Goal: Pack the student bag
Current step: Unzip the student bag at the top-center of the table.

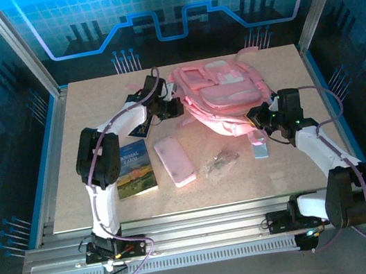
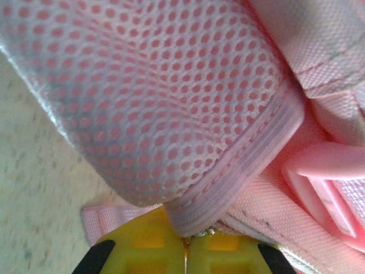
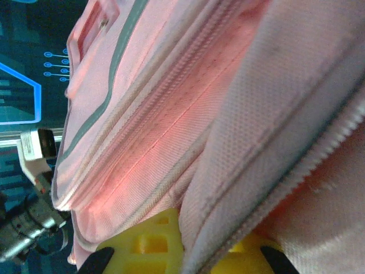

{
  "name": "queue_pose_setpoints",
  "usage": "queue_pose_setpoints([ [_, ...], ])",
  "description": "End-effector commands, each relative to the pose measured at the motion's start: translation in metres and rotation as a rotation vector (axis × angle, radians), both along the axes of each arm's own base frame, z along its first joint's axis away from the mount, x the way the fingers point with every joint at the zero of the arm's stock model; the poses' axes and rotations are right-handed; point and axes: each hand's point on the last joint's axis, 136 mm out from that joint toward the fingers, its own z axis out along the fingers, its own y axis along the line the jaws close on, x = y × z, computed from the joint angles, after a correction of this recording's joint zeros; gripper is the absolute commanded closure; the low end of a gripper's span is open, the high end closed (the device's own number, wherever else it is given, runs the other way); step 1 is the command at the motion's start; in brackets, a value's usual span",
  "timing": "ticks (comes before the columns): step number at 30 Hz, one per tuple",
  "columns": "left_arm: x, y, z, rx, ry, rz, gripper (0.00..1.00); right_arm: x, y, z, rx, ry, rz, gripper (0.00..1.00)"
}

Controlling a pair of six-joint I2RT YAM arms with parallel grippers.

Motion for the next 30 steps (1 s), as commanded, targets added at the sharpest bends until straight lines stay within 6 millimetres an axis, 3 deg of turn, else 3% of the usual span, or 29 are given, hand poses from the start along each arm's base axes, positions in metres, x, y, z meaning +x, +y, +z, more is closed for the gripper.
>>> queue_pose_setpoints([
  [1,0.059,0.037,0.015,0.016,-0.076,0.187,1.00,0.006,0.007,0.020,-0.001,-0.083,0.031,1.00],
  [4,0.071,0.033,0.015,0.003,-0.069,0.202,0.97,0.017,0.025,0.022,0.005,-0.108,0.060,1.00],
  [5,0.072,0.033,0.013,0.008,-0.061,0.207,0.90,0.021,0.031,0.024,0.005,-0.117,0.074,1.00],
  [9,0.070,0.041,0.010,0.042,-0.028,0.235,0.38,0.036,0.063,0.025,0.000,-0.125,0.133,1.00],
  [13,0.053,0.059,0.017,0.103,-0.023,0.261,0.20,0.047,0.089,0.012,0.017,-0.097,0.174,0.98],
  [15,0.044,0.074,0.022,0.144,-0.036,0.284,0.15,0.058,0.099,0.018,0.033,-0.114,0.192,0.94],
  [19,0.030,0.119,0.027,0.225,-0.060,0.352,0.04,0.058,0.114,0.017,0.063,-0.097,0.236,0.51],
  [21,0.028,0.142,0.027,0.229,-0.041,0.382,0.03,0.052,0.121,0.021,0.048,-0.092,0.277,0.41],
  [25,0.032,0.179,0.027,0.184,-0.002,0.409,0.02,0.029,0.138,0.028,-0.110,-0.084,0.400,0.30],
  [30,0.038,0.212,0.021,0.159,0.055,0.409,0.02,0.016,0.170,0.039,-0.229,-0.115,0.496,0.29],
])
